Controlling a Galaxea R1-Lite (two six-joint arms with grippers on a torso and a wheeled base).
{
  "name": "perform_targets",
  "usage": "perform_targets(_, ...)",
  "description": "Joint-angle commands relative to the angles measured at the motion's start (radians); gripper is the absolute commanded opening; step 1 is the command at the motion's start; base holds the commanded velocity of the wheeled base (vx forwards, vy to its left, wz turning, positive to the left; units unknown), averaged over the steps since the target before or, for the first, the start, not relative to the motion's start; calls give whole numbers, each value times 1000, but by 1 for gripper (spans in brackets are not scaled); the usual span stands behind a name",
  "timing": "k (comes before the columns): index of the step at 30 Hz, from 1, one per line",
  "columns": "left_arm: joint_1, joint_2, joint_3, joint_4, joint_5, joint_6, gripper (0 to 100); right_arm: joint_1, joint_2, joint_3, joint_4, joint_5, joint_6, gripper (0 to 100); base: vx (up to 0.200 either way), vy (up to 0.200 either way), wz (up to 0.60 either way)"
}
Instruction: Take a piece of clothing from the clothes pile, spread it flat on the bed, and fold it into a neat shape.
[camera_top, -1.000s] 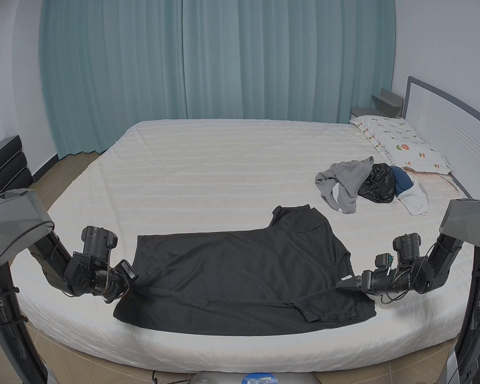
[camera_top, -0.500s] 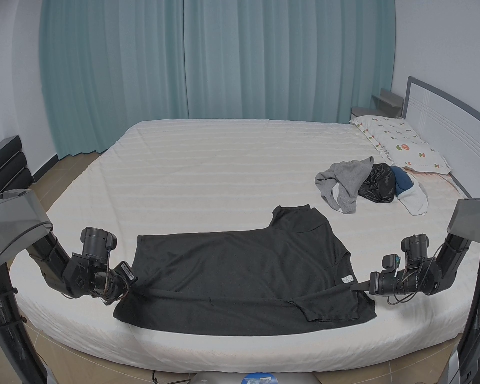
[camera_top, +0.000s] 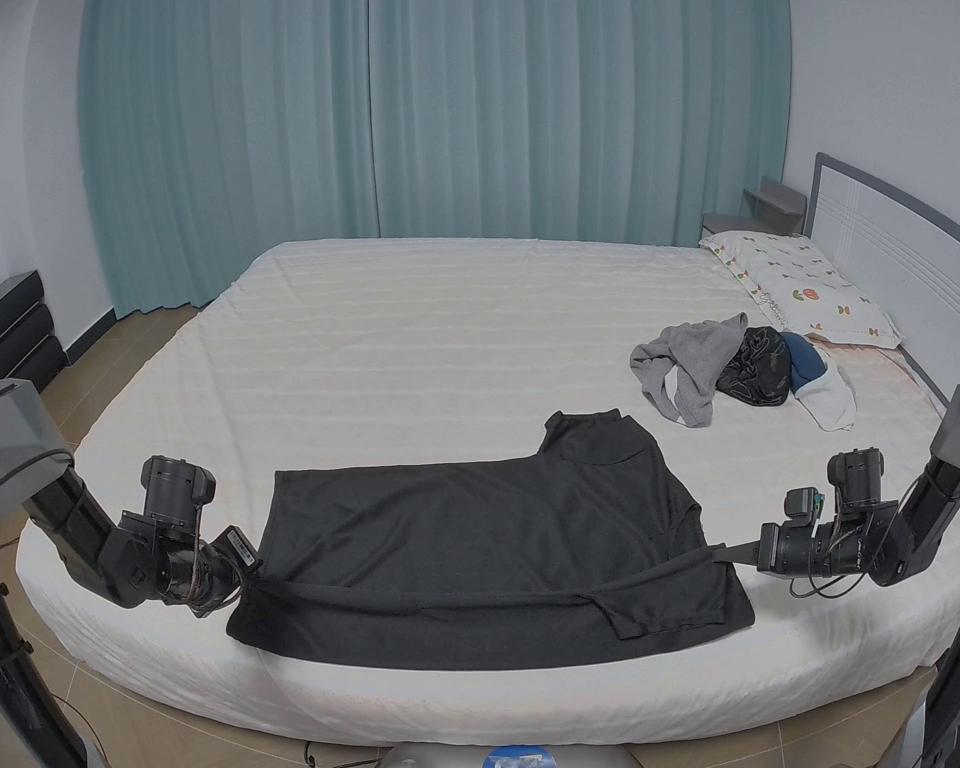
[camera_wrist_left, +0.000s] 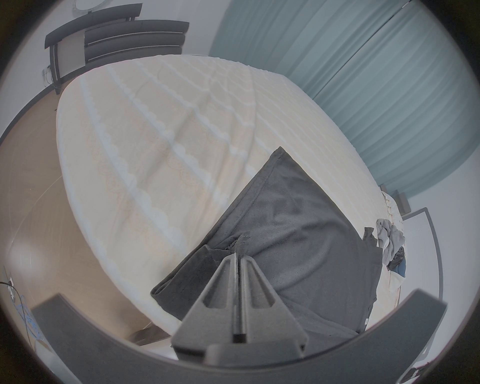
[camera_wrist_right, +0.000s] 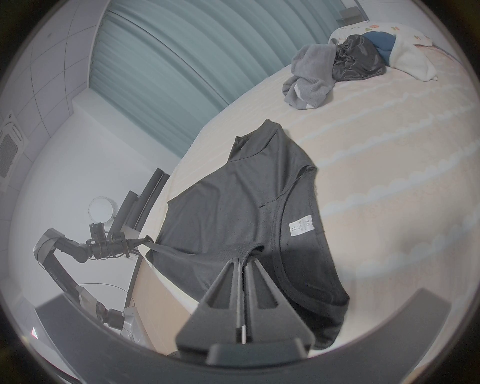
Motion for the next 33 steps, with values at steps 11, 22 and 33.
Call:
perform_targets(11,0,-149,119,-8,1,0,0,-67,-223,184,-1,22,6,0,0,0,0)
perform_targets(22,-19,-209,191,-4,1,6,0,-105,-292,265,0,73,-5,0,0,0,0)
perform_targets(33,-19,-249,231,-1,3,9,0,-105,-299,306,0,86,-13,0,0,0,0)
